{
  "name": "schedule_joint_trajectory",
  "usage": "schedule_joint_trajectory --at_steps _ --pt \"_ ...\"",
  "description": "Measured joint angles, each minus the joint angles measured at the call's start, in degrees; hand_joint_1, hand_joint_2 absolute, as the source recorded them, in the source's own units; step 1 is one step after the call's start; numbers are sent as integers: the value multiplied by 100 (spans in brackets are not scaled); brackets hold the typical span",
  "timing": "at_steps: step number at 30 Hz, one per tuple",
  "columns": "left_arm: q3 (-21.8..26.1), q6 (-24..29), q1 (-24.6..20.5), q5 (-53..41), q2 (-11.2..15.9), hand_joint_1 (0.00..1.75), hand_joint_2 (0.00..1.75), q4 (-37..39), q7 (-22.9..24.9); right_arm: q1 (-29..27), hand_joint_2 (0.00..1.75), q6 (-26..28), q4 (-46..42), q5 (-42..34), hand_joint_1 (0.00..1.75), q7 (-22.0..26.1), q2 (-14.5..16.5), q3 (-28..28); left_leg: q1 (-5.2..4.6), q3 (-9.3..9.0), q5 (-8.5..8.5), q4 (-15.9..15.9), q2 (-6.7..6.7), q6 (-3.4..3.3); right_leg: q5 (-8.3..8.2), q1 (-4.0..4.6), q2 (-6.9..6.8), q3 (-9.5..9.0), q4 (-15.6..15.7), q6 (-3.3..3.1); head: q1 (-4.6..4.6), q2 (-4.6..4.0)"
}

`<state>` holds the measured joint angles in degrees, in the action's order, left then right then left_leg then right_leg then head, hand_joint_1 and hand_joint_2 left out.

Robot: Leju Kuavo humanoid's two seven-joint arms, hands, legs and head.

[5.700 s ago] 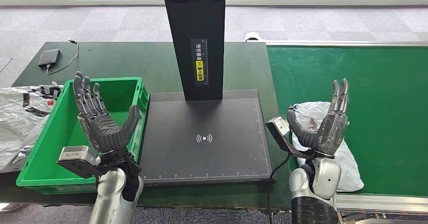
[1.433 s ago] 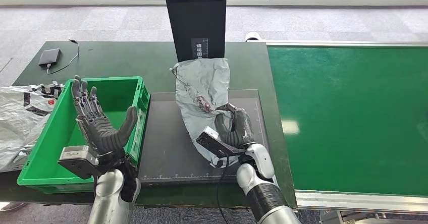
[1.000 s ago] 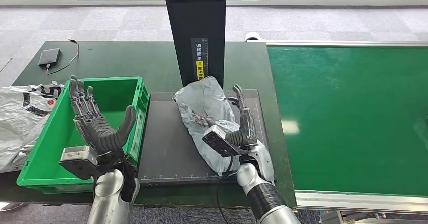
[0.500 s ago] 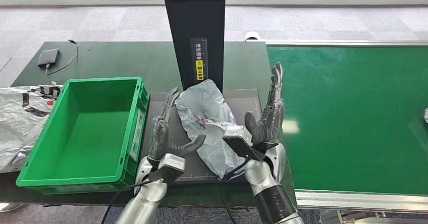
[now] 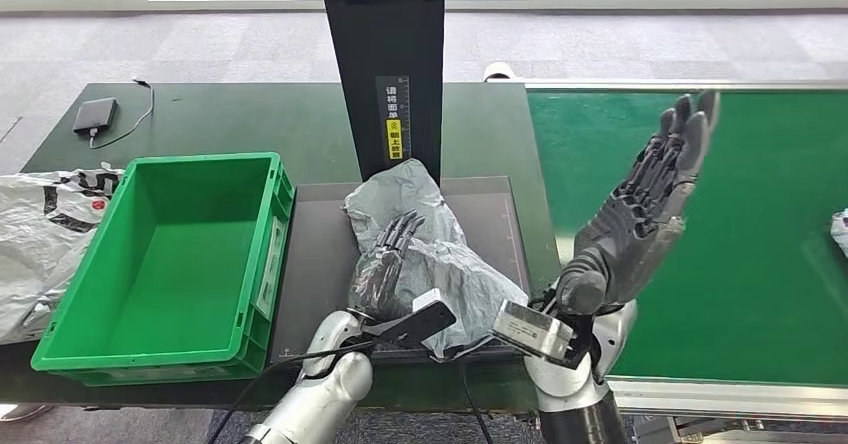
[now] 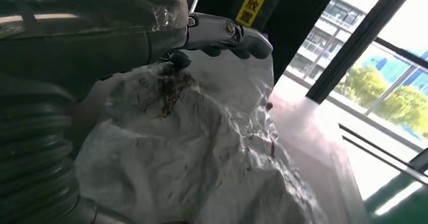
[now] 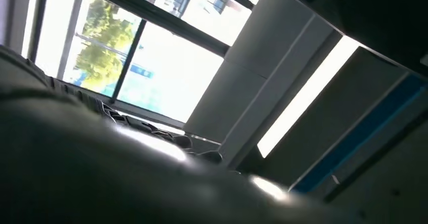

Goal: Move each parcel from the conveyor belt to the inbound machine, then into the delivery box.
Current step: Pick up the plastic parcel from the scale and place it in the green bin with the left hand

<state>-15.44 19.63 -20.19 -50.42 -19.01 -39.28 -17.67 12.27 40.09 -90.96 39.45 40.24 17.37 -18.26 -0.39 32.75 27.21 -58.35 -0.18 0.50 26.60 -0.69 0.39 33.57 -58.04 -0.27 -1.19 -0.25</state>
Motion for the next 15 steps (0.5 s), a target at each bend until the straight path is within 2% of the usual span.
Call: schedule_joint_trajectory --at_steps 4,7,8,11,15 --pt "-83 -207 -167 -205 -60 0 175 409 274 -18 175 -1 -361 85 0 -2 -7 -134 0 0 0 0 2 0 0 0 0 -1 0 0 -1 1" --pt "-149 -319 -251 -251 -91 85 175 596 362 -21 175 -3 -483 66 0 -2 -13 -174 0 0 0 0 1 0 0 0 0 -2 0 0 0 0" --pt "-187 -386 -283 -277 -102 129 175 652 425 -21 175 -3 -500 41 0 -2 -14 -176 0 0 0 0 -1 -1 0 0 -1 -3 0 1 0 0" --pt "-412 -555 -379 -379 -132 175 175 807 635 -18 175 -4 -503 -44 0 -7 -14 -176 0 0 -1 0 -6 -1 0 -1 -4 -7 0 1 -1 0" --pt "-653 -625 -467 -444 -156 175 175 962 777 -18 175 -4 -503 -70 0 -9 -14 -176 0 0 -1 0 -7 -1 0 -1 -4 -7 0 1 -1 -1"
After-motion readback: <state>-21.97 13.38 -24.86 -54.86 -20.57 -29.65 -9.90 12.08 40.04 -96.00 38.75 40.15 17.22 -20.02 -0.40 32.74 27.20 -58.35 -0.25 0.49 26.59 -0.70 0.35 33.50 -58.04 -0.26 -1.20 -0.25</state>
